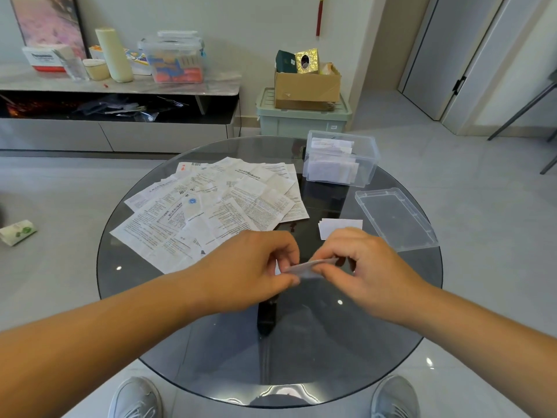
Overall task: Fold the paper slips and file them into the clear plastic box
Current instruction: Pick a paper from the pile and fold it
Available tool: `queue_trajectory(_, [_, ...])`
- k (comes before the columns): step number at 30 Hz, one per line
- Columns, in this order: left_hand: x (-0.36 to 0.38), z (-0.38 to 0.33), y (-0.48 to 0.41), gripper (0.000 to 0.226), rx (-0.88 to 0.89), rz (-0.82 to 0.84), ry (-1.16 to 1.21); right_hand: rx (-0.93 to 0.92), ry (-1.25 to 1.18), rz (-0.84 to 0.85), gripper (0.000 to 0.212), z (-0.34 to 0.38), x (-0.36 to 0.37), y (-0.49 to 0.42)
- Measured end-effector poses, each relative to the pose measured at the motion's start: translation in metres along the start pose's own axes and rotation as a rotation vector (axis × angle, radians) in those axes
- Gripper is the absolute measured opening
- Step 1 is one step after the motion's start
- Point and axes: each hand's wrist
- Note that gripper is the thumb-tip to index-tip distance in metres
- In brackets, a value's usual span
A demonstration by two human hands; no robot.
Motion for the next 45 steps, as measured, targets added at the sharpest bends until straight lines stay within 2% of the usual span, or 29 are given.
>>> queue_trajectory(4, [0.002,0.000,-0.006,0.007,0.009,-0.113,-0.075,-0.035,0.029,-0.093,0.013,0.002,0.000,-0.003])
queue_trajectory(7, [0.003,0.007,-0.008,0.009,-0.008,-0.160,-0.135,-0.019,-0.022,-0.079,0.014,0.001,0.001,-0.003])
queue_trajectory(13, [0.011,0.015,-0.001,0.007,-0.021,0.040,-0.223,0.045,-0.044,0.121,0.005,-0.008,0.008,0.000])
queue_trajectory(16, [0.015,0.017,0.001,0.020,-0.009,0.046,-0.227,0.069,-0.005,0.204,0.006,-0.007,0.011,0.000])
queue_trajectory(20, [0.020,0.015,-0.005,0.027,-0.051,0.029,-0.236,0.177,-0.051,0.174,0.008,-0.006,0.010,-0.002])
queue_trajectory(25, [0.026,0.014,-0.013,0.027,-0.153,-0.016,-0.263,0.303,-0.090,0.161,0.024,-0.008,0.010,-0.009])
queue_trajectory(31, [0.028,0.012,-0.012,0.035,-0.129,-0.016,-0.290,0.304,-0.046,0.211,0.032,0.000,0.008,-0.011])
queue_trajectory(34, [0.027,0.012,-0.012,0.024,-0.124,0.029,-0.352,0.302,-0.030,0.214,0.030,0.001,0.009,-0.013])
queue_trajectory(37, [0.027,0.010,-0.012,0.017,-0.125,0.052,-0.373,0.340,-0.122,0.194,0.029,-0.001,0.009,-0.015])
queue_trajectory(45, [0.025,0.012,-0.012,0.017,-0.129,0.072,-0.356,0.357,-0.073,0.194,0.030,0.002,0.009,-0.016])
Point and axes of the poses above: each hand's wrist, its own y-axis away from the middle knuckle, its own x-axis out of the palm, z = x × y, and after that the axes turned 12 degrees about z, right-handed
